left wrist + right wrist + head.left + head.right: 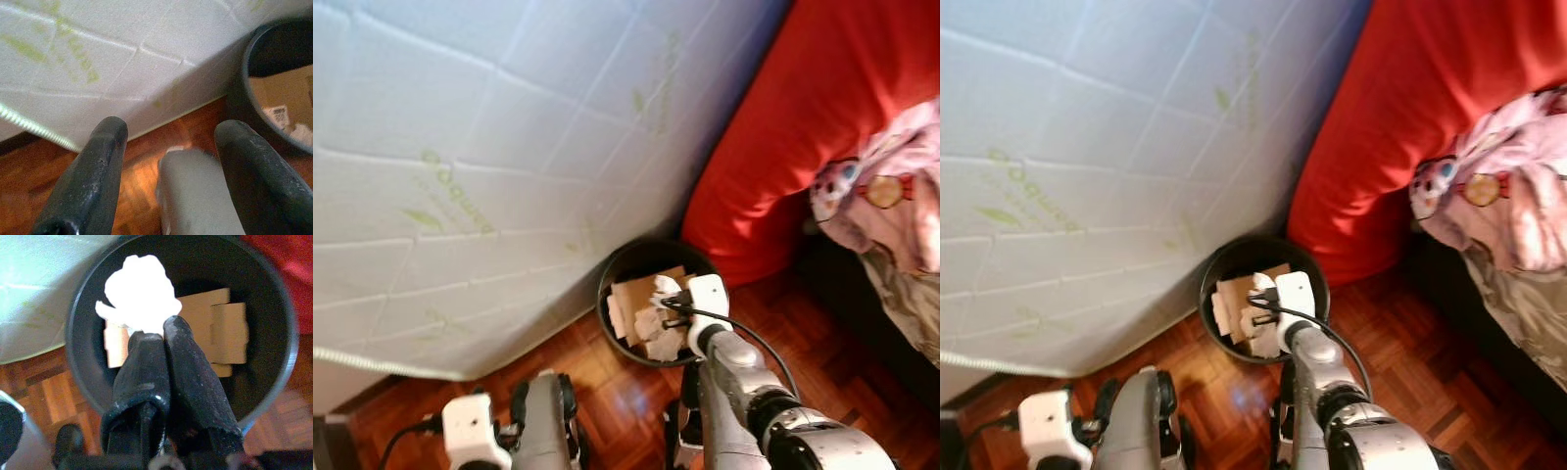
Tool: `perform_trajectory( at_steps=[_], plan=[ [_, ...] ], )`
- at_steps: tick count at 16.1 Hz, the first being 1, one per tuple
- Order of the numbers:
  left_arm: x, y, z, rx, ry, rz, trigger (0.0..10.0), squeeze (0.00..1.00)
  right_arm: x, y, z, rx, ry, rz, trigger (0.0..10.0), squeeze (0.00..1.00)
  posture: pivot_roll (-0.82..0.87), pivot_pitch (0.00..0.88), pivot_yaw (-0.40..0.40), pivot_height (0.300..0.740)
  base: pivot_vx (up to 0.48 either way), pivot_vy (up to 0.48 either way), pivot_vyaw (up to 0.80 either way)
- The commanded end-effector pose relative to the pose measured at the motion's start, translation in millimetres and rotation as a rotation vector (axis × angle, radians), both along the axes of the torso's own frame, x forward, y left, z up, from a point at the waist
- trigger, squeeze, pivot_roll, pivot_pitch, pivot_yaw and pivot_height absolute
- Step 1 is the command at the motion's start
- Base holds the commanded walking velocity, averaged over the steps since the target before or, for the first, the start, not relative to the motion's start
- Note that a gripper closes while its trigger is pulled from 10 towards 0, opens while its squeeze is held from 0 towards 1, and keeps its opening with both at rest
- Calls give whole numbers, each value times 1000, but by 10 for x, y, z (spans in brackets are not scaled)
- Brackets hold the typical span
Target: Clean up the room
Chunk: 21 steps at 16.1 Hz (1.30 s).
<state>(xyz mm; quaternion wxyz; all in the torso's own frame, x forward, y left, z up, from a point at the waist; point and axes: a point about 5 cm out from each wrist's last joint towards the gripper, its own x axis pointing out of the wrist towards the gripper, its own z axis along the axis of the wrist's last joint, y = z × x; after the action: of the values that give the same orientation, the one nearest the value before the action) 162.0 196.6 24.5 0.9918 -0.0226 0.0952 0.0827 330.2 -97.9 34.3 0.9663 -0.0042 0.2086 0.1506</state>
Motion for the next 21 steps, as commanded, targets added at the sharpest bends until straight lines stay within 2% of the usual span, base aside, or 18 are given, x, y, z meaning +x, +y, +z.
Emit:
perform_trajectory(
  at_steps=[1,2,7,11,12,15,17,19,20,21],
  plan=[
    [-131,-6,-37,9,53,6,10000,0,-73,16,-93,10,44,0,10000,0,196,442,-9,614,0,0,0],
    [-174,-9,-26,9,64,11,10000,0,-51,42,-64,12,38,5,10000,1000,200,460,-11,614,0,0,0],
    [-232,-41,8,1,95,20,10000,0,-40,-3,-58,-11,29,-6,10000,1000,195,486,-15,614,0,0,0],
    [-169,-48,-1,-5,105,22,10000,0,40,-74,34,-9,-14,-58,10000,1000,181,472,-14,614,0,0,0],
    [-112,-41,-15,-5,104,18,10000,0,79,-103,85,-3,-38,-81,10000,0,173,459,-13,614,0,0,0],
    [4,-24,-90,-12,115,11,10000,0,110,-262,133,51,-81,-162,10000,0,142,410,-15,614,0,0,0],
    [83,-4,-187,-19,134,14,10000,0,31,-444,48,67,-86,-232,10000,0,113,366,-20,614,0,0,0],
    [118,16,-258,-29,150,26,10000,0,-108,-622,-84,56,-85,-289,10000,0,88,331,-22,614,0,0,0],
    [192,31,-327,-29,169,24,10000,0,-300,-777,-259,32,-51,-332,10000,0,62,299,-22,614,0,0,0],
    [213,34,-369,-29,180,21,10000,0,-494,-856,-424,23,-8,-355,10000,0,48,283,-21,614,0,0,0]
  ],
)
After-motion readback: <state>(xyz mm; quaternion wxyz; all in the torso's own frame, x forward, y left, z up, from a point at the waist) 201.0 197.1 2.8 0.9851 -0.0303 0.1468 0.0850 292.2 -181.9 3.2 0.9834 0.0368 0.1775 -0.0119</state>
